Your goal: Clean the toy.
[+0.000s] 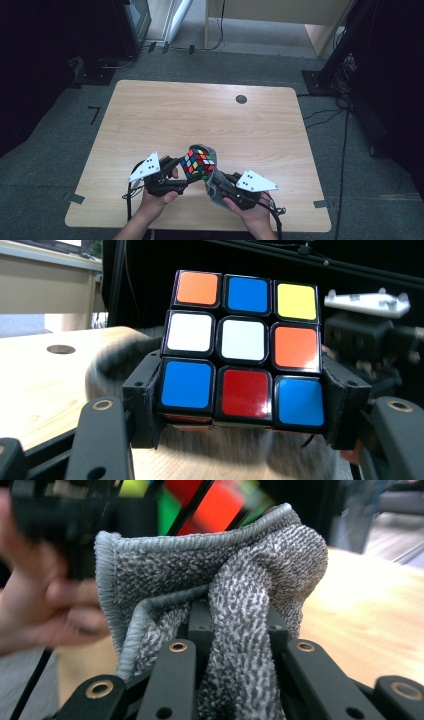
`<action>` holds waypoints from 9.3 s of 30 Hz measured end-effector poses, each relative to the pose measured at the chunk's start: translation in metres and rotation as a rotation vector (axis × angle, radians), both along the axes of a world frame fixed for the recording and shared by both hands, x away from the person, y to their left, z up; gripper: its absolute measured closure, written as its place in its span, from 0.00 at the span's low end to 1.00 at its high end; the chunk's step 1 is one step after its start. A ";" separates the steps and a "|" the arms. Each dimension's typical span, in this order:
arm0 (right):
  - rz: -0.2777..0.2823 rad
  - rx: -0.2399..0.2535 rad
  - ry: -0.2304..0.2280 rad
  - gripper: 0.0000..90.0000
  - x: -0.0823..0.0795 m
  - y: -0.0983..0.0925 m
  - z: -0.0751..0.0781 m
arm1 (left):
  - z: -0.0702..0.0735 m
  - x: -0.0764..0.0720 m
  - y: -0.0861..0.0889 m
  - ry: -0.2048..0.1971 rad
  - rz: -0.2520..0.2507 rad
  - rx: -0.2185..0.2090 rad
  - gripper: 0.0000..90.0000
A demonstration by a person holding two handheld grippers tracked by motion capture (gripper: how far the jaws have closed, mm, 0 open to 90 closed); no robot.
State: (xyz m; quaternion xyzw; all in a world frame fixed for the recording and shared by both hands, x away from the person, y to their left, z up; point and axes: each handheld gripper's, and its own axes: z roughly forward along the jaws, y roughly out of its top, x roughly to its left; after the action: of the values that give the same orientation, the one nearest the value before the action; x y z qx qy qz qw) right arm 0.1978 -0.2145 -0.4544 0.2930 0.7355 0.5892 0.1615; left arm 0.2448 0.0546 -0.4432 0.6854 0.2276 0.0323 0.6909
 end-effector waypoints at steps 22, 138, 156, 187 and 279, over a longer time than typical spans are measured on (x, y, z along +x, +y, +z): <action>-0.061 0.000 -0.003 0.83 0.001 -0.009 0.004 | -0.001 -0.001 -0.005 0.004 0.008 0.040 0.38; -0.090 -0.319 -0.321 0.38 -0.006 0.019 -0.007 | -0.010 0.015 -0.026 0.347 -0.030 0.168 0.38; -0.181 -0.186 -0.088 0.38 0.014 -0.011 -0.003 | -0.008 0.017 -0.014 0.175 0.008 0.232 0.19; -0.035 0.049 0.197 0.38 0.014 -0.008 0.012 | -0.022 -0.023 -0.046 -0.408 0.150 0.555 0.19; -0.084 0.082 0.023 0.87 0.008 -0.029 0.020 | -0.012 -0.019 -0.037 -0.252 0.086 0.446 0.38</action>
State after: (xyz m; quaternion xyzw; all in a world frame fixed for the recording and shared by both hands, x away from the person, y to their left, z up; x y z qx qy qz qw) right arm 0.2063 -0.2435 -0.4344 0.3366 0.6997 0.6080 0.1655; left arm 0.2256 0.0173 -0.4554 0.8011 0.1561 0.1962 0.5434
